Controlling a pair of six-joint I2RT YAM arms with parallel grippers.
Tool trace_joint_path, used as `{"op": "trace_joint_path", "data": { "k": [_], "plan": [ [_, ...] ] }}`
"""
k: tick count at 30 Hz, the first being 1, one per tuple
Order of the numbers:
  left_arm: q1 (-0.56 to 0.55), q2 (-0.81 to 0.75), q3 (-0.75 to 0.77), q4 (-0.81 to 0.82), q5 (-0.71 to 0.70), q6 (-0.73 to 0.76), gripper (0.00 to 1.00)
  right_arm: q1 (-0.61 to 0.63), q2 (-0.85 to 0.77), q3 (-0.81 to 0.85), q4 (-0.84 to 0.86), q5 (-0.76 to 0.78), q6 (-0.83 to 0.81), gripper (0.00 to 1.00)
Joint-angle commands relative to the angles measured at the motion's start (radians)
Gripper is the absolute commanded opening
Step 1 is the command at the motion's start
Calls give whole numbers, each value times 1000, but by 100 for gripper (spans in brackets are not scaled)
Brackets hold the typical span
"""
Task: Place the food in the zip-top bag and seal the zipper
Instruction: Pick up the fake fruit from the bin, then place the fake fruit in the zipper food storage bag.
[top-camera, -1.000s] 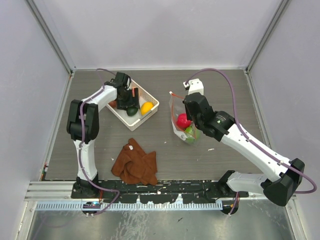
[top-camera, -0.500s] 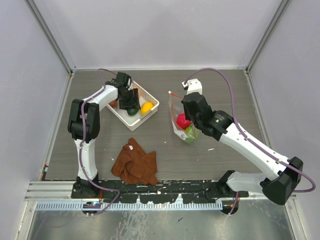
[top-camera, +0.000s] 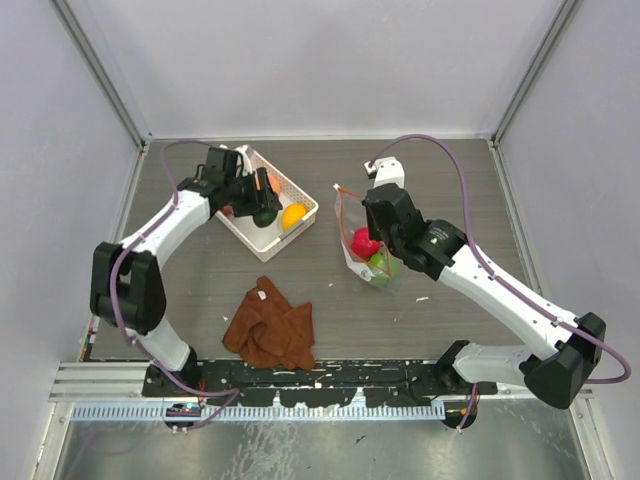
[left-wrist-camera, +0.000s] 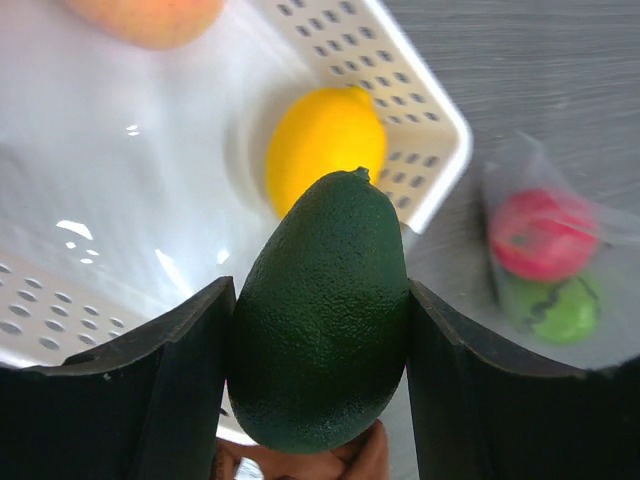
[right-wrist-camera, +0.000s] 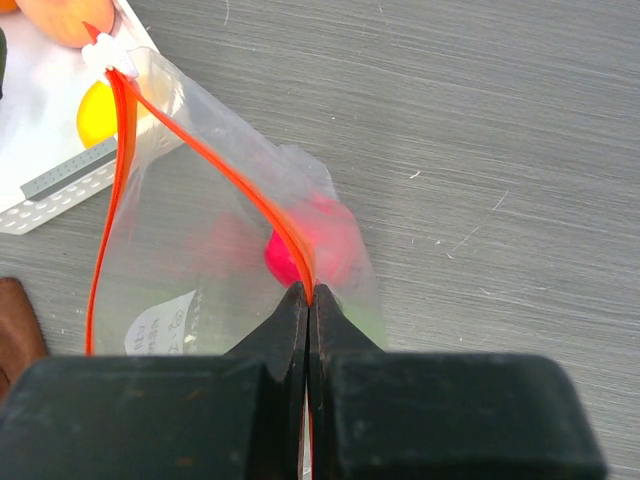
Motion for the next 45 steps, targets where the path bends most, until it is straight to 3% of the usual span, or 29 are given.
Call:
{"op": "trace_joint_path", "data": {
  "k": [1, 13, 18, 27, 33, 45],
  "plan": [
    [-25, -153, -80, 174, 87, -68, 35, 12, 10, 60, 11, -6, 35, 0],
    [-108, -375, -248, 429, 190, -270, 27, 31, 23, 74, 5, -13, 104, 0],
    [-168, -431, -292, 484, 164, -362, 24, 56, 34, 70, 27, -11, 115, 0],
    [-293, -563, -376, 606, 27, -420, 19, 129, 76, 90, 54, 40, 148, 0],
    [-360, -606, -467, 788, -54, -406, 11, 156, 98, 105, 66, 41, 174, 0],
    [-508, -592, -601, 1015, -308, -390, 5, 175, 98, 84, 117, 29, 241, 0]
  ]
}}
